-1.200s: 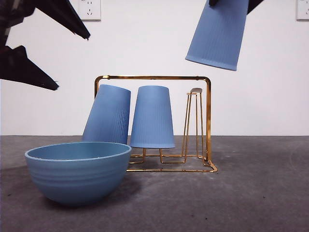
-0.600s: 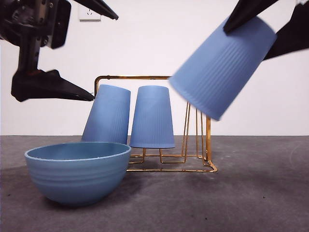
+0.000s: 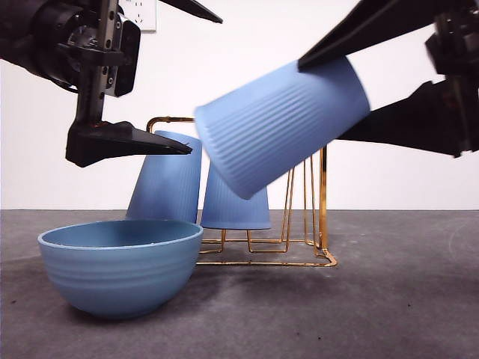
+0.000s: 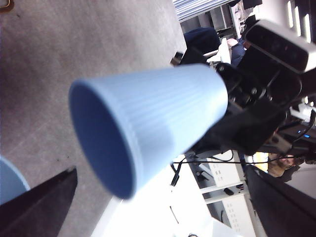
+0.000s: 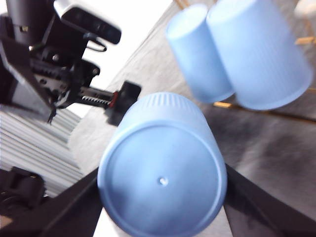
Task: Right arm lift cup from the cupboard, then place it on the right of the bowl
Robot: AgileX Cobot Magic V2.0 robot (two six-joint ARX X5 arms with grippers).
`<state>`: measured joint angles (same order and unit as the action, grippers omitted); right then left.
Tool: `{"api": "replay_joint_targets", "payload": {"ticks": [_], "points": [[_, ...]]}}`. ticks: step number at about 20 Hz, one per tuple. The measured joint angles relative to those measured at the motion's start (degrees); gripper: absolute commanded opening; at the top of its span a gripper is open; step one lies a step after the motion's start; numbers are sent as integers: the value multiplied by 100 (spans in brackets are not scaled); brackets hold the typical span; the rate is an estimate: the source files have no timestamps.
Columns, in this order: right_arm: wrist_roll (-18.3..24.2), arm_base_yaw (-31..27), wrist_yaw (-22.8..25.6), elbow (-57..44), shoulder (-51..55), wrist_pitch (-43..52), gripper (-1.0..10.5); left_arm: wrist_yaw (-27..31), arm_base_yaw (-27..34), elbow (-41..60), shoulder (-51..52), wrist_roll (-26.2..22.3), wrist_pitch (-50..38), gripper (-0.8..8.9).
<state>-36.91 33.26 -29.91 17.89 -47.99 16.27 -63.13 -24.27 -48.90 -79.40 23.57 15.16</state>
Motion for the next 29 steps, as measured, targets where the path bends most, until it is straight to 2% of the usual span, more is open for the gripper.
{"api": "replay_joint_targets", "payload": {"ticks": [4, 6, 11, 14, 16, 19, 26, 29], "points": [[-184, 297, 24, 0, -498, 658, 266, -9, -63, 0, -133, 374, -448, 556], [-254, 402, 92, 0, -826, 876, 266, -11, -66, 0, -133, 511, -562, 522], [-496, 494, 138, 0, -1384, 1714, 265, -7, -103, 0, -133, 621, -568, 276], [-557, 544, 101, 0, -1517, 1864, 265, 42, -111, 0, -133, 627, -546, 99], [-610, 562, -39, -11, -1517, 1849, 265, -37, -81, -2, -140, 579, -610, 32], [-643, 599, -149, -37, -1539, 1779, 281, -142, -70, -55, -140, 555, -669, 14], [-645, 553, 114, -35, -1552, 1727, 529, -240, -184, -52, -140, 627, -555, 14], [-640, 448, -7, -33, -1368, 1338, 528, -243, -192, -52, -140, 673, -555, 14]]}}
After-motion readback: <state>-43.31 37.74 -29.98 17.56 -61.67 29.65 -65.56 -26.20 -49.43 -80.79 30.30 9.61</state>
